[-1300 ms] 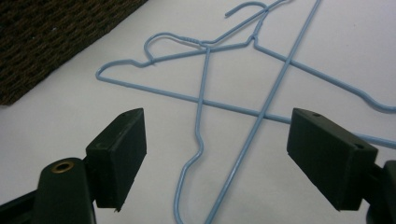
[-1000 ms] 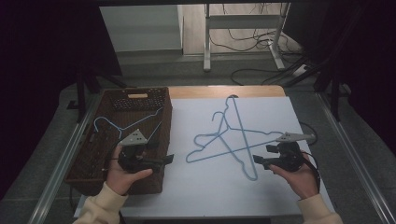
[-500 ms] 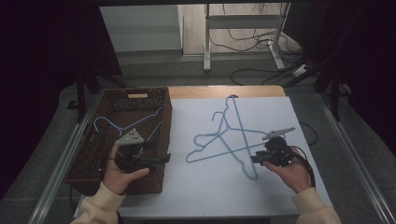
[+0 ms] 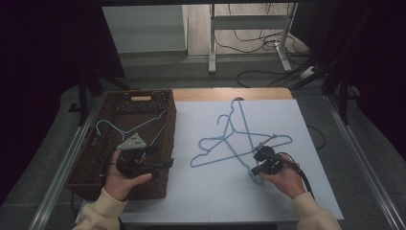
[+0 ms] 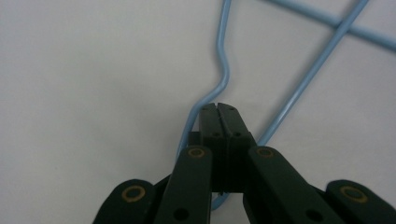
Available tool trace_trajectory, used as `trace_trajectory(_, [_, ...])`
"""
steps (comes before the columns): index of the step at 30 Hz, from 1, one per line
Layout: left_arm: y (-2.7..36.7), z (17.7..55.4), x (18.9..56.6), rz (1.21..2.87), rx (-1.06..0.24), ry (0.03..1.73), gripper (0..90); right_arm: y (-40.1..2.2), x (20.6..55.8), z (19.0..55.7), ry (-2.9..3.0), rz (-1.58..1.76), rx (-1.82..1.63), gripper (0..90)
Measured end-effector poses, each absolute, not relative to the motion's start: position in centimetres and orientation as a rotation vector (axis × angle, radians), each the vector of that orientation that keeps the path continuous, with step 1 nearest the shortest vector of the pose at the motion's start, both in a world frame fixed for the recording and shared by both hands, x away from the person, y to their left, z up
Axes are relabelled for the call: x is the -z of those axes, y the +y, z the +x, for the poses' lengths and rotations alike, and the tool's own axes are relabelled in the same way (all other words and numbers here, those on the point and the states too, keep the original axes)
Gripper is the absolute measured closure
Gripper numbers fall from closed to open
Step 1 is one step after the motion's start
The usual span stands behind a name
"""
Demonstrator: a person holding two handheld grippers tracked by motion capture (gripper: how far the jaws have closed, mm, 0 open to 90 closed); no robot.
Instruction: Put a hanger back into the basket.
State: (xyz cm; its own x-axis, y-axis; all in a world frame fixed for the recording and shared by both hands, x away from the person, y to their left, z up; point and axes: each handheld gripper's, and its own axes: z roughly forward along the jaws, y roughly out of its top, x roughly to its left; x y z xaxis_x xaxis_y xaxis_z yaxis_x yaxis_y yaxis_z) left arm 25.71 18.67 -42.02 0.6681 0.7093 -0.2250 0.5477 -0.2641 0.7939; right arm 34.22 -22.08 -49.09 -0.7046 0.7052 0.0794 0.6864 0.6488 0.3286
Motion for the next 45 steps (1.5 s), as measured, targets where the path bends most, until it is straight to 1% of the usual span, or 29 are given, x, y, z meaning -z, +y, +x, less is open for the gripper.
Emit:
trace_trajectory(10, [18.7,25.8,42.0,1.945,-0.219,0.983,21.8,-21.7,49.7,32.3,2.894,1.17,-0.564,89.7])
trace_trajectory(26, [19.1,25.7,42.0,1.941,-0.225,0.986,21.9,-17.3,50.2,29.0,3.059,1.003,-0.612,89.7])
trace_trajectory(35, [19.1,25.7,42.0,1.94,-0.225,0.988,22.0,-14.8,50.5,28.1,3.099,0.926,-0.67,89.7])
trace_trajectory(45, [19.1,25.8,42.1,1.943,-0.221,0.991,22.0,-13.5,50.9,27.9,3.108,0.9,-0.725,89.7])
